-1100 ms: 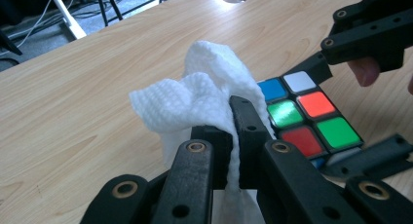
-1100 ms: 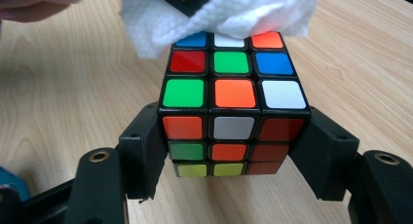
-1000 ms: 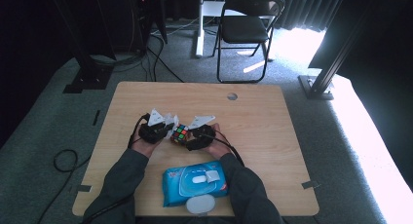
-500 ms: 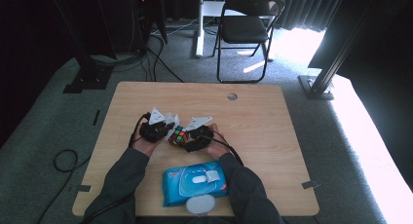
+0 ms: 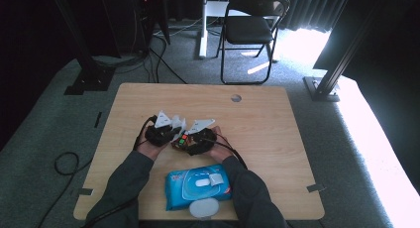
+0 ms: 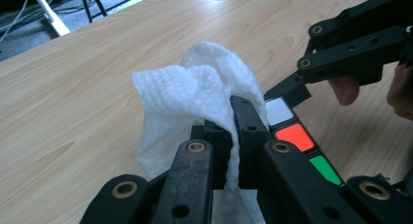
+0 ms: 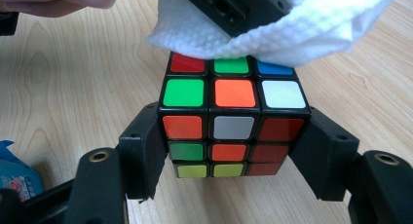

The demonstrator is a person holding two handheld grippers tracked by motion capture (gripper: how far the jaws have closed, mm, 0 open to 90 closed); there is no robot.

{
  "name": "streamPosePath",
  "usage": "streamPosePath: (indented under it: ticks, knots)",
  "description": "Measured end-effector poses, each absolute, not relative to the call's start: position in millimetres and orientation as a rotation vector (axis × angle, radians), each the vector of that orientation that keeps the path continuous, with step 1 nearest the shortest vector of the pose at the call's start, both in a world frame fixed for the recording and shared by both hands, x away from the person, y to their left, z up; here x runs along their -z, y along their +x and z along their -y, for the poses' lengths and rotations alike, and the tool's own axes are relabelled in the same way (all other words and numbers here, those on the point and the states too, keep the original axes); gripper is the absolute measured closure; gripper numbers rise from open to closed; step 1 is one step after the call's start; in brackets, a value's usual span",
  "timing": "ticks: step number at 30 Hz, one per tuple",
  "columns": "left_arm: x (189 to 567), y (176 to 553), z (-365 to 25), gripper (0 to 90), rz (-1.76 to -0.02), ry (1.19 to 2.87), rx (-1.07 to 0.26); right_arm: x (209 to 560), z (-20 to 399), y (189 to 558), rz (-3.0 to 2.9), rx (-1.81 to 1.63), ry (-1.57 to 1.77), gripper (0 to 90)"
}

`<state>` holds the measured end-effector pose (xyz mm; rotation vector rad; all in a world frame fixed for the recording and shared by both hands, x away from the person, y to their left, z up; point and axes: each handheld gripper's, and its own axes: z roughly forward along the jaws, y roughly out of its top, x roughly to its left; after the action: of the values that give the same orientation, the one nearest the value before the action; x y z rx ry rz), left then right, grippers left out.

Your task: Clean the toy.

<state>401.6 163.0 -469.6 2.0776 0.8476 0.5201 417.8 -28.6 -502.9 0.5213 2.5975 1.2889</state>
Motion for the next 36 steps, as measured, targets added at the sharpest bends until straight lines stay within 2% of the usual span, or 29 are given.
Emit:
streamPosePath:
  ticks: [29, 36]
  knots:
    - [463, 386, -134, 86.7, -0.704, 2.122, -0.470, 501, 30, 420, -2.559, -1.298, 0.572, 34.5]
    - [462, 390, -140, 86.8, -0.736, 2.106, -0.489, 501, 30, 419, -2.562, -1.300, 0.561, 34.4]
